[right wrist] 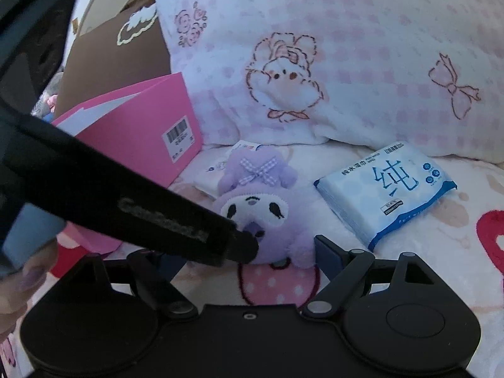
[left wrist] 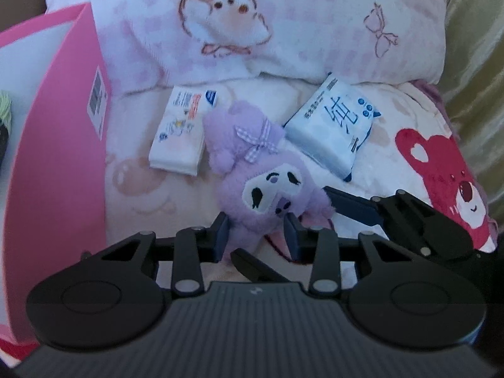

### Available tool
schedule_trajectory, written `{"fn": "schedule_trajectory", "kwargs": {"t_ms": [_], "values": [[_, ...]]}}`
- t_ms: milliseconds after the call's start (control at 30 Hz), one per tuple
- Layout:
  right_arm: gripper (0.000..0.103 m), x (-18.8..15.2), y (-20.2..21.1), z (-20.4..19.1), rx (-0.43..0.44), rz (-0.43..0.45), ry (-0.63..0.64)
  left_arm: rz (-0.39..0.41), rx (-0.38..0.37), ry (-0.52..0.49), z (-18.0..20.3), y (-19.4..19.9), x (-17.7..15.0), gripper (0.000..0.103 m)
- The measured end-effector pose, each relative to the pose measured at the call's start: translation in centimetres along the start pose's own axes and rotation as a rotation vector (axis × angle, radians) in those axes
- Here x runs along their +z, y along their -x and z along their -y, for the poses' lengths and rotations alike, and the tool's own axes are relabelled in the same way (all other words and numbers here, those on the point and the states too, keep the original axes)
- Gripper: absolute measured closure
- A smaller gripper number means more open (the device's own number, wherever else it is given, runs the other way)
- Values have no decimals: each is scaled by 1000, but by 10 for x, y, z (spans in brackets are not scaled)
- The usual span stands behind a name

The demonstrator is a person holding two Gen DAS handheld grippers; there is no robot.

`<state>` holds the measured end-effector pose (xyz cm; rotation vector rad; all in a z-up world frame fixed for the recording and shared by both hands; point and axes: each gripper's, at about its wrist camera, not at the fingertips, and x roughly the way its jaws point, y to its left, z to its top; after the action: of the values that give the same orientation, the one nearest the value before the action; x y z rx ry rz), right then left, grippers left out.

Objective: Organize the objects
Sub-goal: 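Close the left gripper on the purple plush toy's head, then lift the purple plush toy with the left gripper and carry it toward the pink box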

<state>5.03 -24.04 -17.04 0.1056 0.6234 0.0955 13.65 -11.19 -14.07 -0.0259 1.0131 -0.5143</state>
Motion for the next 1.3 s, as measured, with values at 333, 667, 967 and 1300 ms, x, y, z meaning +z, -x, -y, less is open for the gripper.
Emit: {"fn": "schedule_trajectory", "kwargs": {"t_ms": [333,667,967,1300], "values": [[15,3,10,-4,36,-23,-9,2,-25,23,-4,6,-2,67],[13,3,-8,-8,-19,-69,48,-24,-14,57,-15,-2,4,67],[13,2,-24,2,-25,-64,52,14,13,-7,-7,-5,7,67],[17,5,-11,-7,-20,-59,90,-11,-58,80,-14,4,8,67]]}}
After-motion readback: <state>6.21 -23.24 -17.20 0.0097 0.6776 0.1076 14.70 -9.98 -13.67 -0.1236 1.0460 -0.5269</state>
